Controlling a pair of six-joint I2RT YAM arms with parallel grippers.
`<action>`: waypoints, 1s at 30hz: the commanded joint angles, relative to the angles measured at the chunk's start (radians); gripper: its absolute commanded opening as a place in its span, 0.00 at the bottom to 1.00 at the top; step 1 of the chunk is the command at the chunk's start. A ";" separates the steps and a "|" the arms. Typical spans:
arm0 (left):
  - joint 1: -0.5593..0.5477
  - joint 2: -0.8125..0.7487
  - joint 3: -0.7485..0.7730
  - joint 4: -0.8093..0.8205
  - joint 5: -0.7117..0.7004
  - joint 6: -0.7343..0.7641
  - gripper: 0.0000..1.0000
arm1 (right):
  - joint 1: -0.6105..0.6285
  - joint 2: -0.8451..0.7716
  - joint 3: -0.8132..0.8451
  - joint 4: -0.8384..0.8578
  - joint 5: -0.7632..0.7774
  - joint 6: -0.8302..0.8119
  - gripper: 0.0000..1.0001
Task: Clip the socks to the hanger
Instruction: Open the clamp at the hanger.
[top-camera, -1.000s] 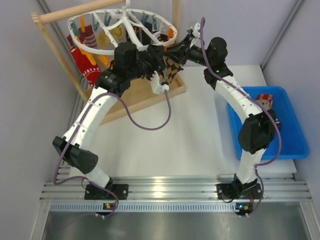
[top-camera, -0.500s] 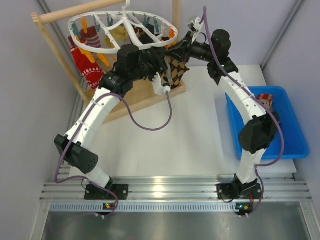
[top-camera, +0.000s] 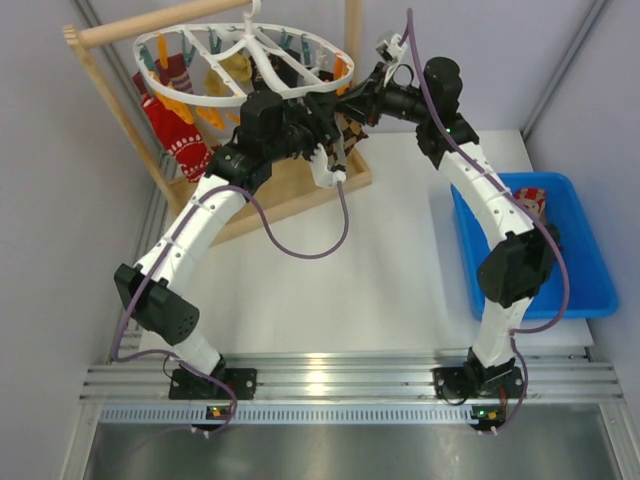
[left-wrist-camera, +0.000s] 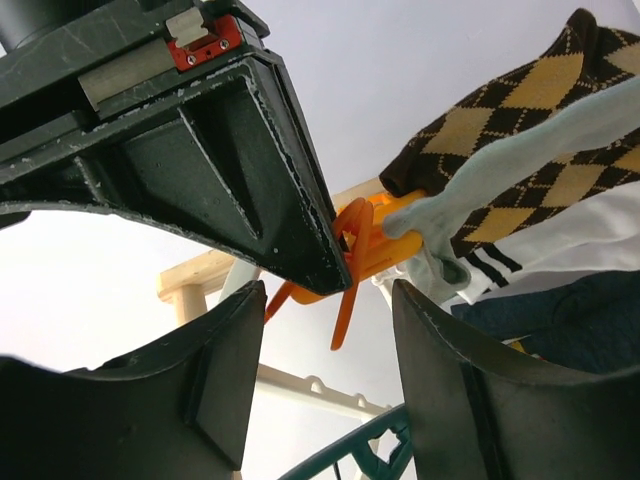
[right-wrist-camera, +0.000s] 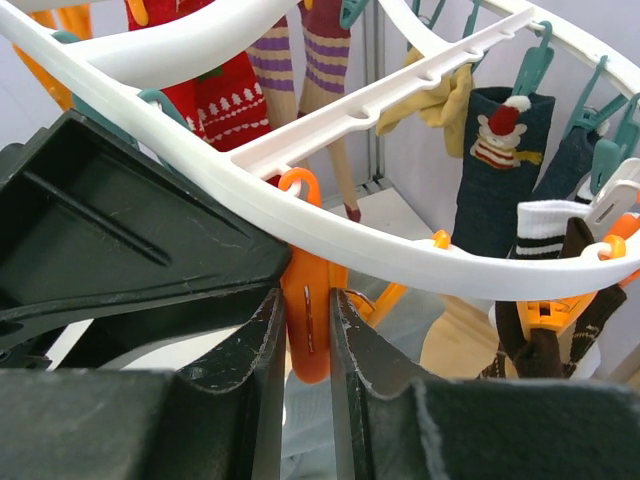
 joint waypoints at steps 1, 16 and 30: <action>-0.010 0.012 0.003 0.059 0.010 0.663 0.59 | 0.012 -0.031 0.054 -0.016 -0.031 0.006 0.00; -0.027 0.073 0.066 0.090 -0.208 0.665 0.56 | 0.021 -0.037 0.051 -0.071 -0.005 -0.037 0.00; -0.029 0.050 0.017 0.151 -0.151 0.640 0.00 | -0.011 -0.086 -0.012 -0.004 0.033 -0.043 0.52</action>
